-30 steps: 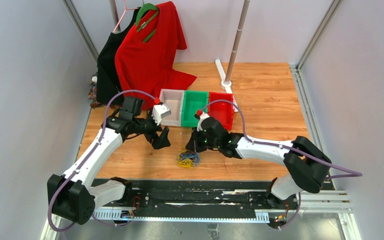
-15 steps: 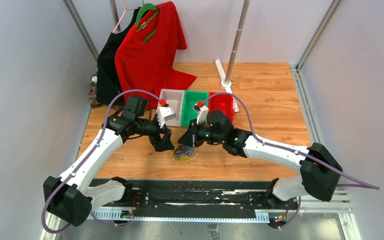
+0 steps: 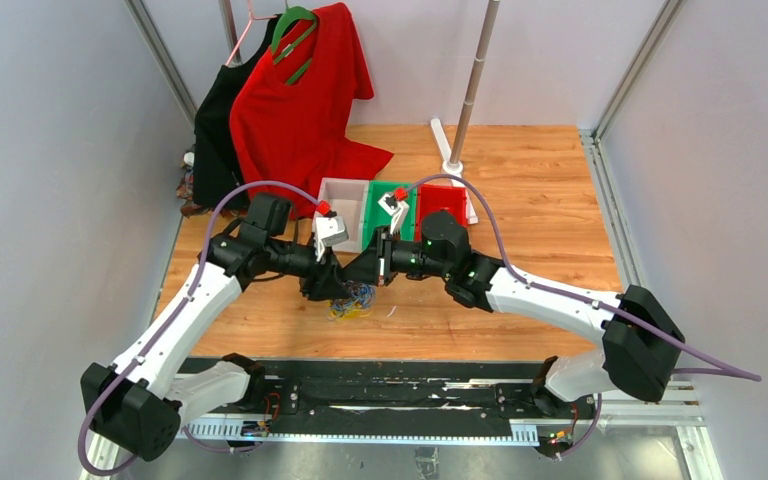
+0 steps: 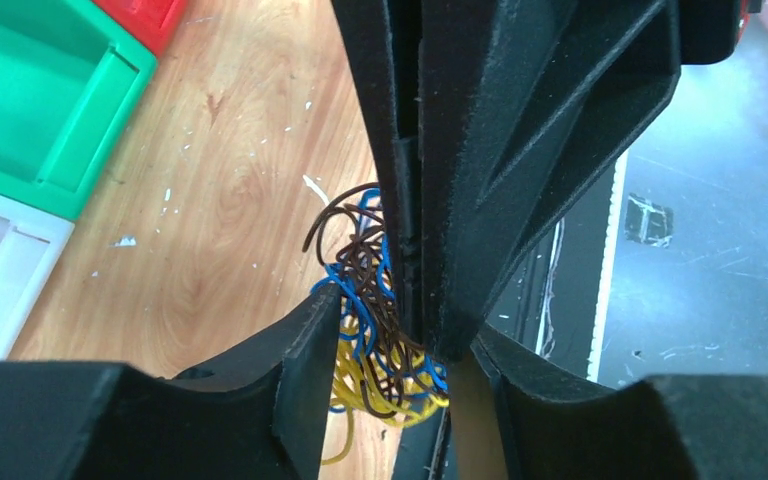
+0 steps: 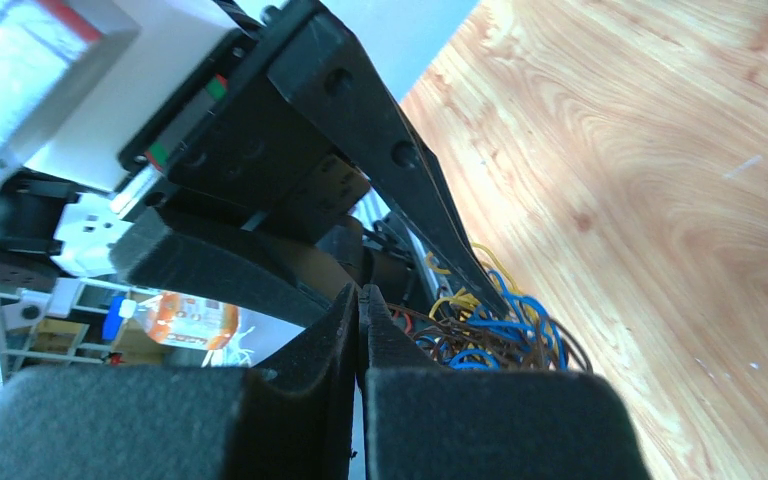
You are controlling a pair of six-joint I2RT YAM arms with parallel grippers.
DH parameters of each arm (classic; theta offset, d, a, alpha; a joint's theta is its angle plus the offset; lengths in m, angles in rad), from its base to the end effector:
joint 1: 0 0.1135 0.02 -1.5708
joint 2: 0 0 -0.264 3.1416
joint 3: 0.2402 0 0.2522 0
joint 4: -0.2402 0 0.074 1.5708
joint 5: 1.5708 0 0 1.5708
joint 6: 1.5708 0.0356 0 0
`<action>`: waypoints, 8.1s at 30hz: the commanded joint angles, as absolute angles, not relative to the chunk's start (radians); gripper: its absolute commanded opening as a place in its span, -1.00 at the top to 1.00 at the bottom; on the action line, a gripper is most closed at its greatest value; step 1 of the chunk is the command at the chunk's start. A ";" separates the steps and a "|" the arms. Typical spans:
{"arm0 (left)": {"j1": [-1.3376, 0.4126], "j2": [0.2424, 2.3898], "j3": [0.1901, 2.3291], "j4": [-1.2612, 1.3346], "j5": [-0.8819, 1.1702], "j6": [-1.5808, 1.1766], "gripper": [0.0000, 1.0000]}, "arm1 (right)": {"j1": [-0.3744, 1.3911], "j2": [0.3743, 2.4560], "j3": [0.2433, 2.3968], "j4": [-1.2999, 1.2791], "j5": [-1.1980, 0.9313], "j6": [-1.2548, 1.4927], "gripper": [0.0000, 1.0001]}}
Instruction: Untangle the cables
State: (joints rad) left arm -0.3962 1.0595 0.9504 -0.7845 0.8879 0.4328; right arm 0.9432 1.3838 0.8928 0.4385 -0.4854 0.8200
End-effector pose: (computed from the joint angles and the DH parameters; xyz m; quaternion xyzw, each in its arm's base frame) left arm 0.1751 -0.1032 0.3015 0.4736 0.7222 -0.3996 0.3073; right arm 0.1748 0.2692 0.3048 -0.2084 0.6926 0.6265 0.2903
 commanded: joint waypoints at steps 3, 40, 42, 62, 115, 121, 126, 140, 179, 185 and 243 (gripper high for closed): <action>-0.405 0.991 0.960 -0.766 0.980 0.363 0.35 | 0.928 1.401 0.921 0.572 -0.559 0.902 0.99; -0.406 0.882 0.965 -0.647 0.827 -0.025 0.99 | 1.016 1.259 0.919 0.294 -0.074 0.605 -0.14; -0.406 0.879 0.967 -0.655 0.826 -0.018 0.99 | 1.025 1.271 0.920 0.313 -0.080 0.604 -0.10; -0.406 0.875 0.996 -0.792 0.782 0.170 0.83 | 1.042 1.201 0.855 0.349 -0.102 0.579 0.99; -0.406 0.859 1.059 -0.730 0.784 0.167 0.99 | 1.052 1.280 1.023 0.262 -0.477 0.549 0.99; -0.406 0.809 1.092 -0.715 0.517 -0.040 0.99 | 1.069 1.248 1.009 0.174 -0.067 0.485 0.03; -0.405 0.787 1.082 -0.740 0.454 -0.126 0.99 | 1.134 1.250 0.981 0.248 0.122 0.406 -0.26; -0.406 0.799 1.129 -0.772 0.498 -0.171 0.99 | 1.212 1.359 1.037 0.335 0.298 0.295 -0.25; -0.405 0.899 1.508 -0.852 0.921 -0.083 0.99 | 1.213 1.437 0.763 0.548 0.511 0.407 -0.03; -0.406 0.944 1.650 -0.893 0.836 -0.007 0.99 | 1.210 1.410 0.657 0.547 0.547 0.470 -0.01; -0.406 0.932 1.381 -0.561 0.392 0.199 0.99 | 1.143 1.135 0.623 0.241 0.522 0.563 -0.43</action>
State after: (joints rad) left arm -0.4019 0.9237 1.4040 -0.6075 0.4061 0.1661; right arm 1.1713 1.1549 0.5953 0.2977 0.5011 0.5930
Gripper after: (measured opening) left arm 0.017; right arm 0.722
